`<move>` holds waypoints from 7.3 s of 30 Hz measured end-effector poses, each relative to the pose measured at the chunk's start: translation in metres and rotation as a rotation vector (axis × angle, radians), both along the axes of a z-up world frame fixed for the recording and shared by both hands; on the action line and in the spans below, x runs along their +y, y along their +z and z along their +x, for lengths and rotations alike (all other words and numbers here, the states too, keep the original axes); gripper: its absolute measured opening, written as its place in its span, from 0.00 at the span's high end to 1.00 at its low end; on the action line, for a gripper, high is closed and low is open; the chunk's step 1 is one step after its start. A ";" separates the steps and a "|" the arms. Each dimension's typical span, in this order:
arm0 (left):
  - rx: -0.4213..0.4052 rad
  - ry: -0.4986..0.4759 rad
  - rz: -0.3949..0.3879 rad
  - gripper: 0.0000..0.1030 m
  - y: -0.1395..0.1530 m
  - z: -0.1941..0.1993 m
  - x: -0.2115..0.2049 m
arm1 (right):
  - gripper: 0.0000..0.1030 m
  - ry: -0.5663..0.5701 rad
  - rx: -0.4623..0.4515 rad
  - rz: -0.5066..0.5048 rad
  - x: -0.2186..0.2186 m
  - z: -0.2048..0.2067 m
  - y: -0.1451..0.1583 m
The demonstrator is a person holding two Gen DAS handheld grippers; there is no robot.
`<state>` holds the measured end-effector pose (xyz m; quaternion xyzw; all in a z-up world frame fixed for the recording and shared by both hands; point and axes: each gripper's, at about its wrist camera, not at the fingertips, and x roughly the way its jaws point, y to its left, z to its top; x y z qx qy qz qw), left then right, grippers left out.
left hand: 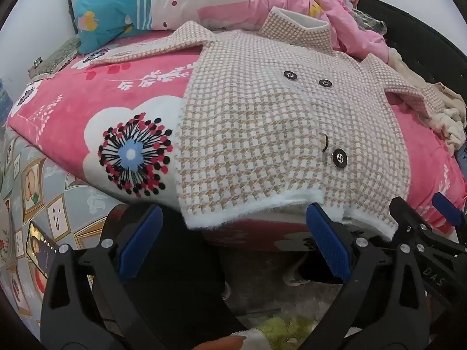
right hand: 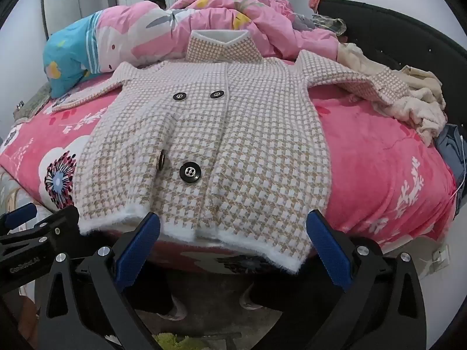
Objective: Fold large clothes
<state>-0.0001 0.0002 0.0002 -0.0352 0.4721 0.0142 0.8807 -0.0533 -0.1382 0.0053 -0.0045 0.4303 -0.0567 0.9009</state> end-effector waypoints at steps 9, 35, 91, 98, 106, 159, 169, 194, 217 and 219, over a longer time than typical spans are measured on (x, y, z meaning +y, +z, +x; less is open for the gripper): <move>0.004 -0.003 0.000 0.08 0.002 0.000 -0.004 | 0.05 -0.001 0.000 -0.001 0.000 -0.001 0.000; 0.003 -0.014 -0.020 0.08 -0.002 -0.005 -0.006 | 0.05 -0.001 -0.003 -0.005 0.001 -0.003 0.000; 0.000 -0.013 -0.030 0.08 0.002 -0.004 -0.002 | 0.05 0.003 -0.009 -0.015 0.007 0.001 0.007; -0.001 -0.014 -0.031 0.08 0.002 -0.004 -0.002 | 0.05 0.004 -0.009 -0.015 0.007 0.000 0.006; -0.001 -0.014 -0.031 0.08 0.001 -0.004 -0.002 | 0.05 0.004 -0.010 -0.016 0.009 0.000 0.007; -0.048 -0.010 -0.024 0.08 0.007 0.000 0.008 | 0.05 0.009 -0.032 -0.066 0.015 0.011 0.014; -0.040 0.002 -0.009 0.08 0.005 0.014 0.008 | 0.05 -0.008 -0.018 -0.095 0.009 0.021 0.012; -0.014 0.002 0.021 0.08 0.000 0.035 -0.005 | 0.05 -0.023 -0.018 -0.109 -0.007 0.034 0.008; 0.015 0.066 0.052 0.08 -0.008 0.067 0.014 | 0.05 0.077 -0.041 -0.037 0.006 0.078 0.012; 0.018 0.075 0.055 0.08 -0.009 0.070 0.017 | 0.05 0.086 -0.044 -0.039 0.011 0.083 0.012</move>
